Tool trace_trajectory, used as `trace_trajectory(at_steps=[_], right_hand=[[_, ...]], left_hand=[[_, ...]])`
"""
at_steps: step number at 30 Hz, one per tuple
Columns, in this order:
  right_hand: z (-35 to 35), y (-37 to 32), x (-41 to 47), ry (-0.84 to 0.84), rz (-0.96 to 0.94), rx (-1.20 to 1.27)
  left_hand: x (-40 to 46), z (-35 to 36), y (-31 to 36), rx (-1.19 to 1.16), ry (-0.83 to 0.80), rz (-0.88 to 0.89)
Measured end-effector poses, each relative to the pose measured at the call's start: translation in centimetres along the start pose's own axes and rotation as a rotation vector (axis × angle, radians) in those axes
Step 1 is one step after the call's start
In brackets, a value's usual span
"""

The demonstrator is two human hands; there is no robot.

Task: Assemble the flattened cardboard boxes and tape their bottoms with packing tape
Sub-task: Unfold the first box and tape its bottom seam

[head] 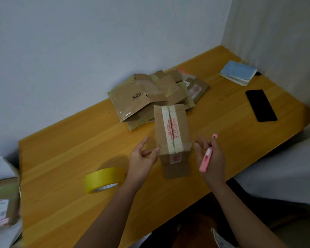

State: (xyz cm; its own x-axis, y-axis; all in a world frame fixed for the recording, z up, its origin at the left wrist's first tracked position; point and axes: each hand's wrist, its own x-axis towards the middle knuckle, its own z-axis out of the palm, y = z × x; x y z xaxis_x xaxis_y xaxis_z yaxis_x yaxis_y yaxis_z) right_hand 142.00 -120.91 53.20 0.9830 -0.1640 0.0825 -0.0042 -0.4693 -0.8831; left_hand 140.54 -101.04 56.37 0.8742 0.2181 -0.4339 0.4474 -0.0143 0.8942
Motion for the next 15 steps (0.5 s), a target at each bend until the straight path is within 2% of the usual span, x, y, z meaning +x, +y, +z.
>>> trace_trajectory(at_steps=[3, 6, 10, 15], right_hand=[[1.6, -1.8, 0.7, -0.082, 0.154, 0.050], [2.5, -2.8, 0.9, -0.091, 0.125, -0.034], [2.2, -1.5, 1.5, -0.059, 0.093, -0.039], [1.4, -0.6, 2.1, -0.122, 0.090, 0.041]], left_hand=[[0.7, 1.7, 1.0, 0.185, 0.088, -0.063], [1.4, 2.9, 1.1, 0.340, 0.087, -0.004], [2.2, 2.6, 0.6, 0.251, 0.117, -0.072], [2.4, 1.9, 0.9, 0.170, 0.033, -0.119]])
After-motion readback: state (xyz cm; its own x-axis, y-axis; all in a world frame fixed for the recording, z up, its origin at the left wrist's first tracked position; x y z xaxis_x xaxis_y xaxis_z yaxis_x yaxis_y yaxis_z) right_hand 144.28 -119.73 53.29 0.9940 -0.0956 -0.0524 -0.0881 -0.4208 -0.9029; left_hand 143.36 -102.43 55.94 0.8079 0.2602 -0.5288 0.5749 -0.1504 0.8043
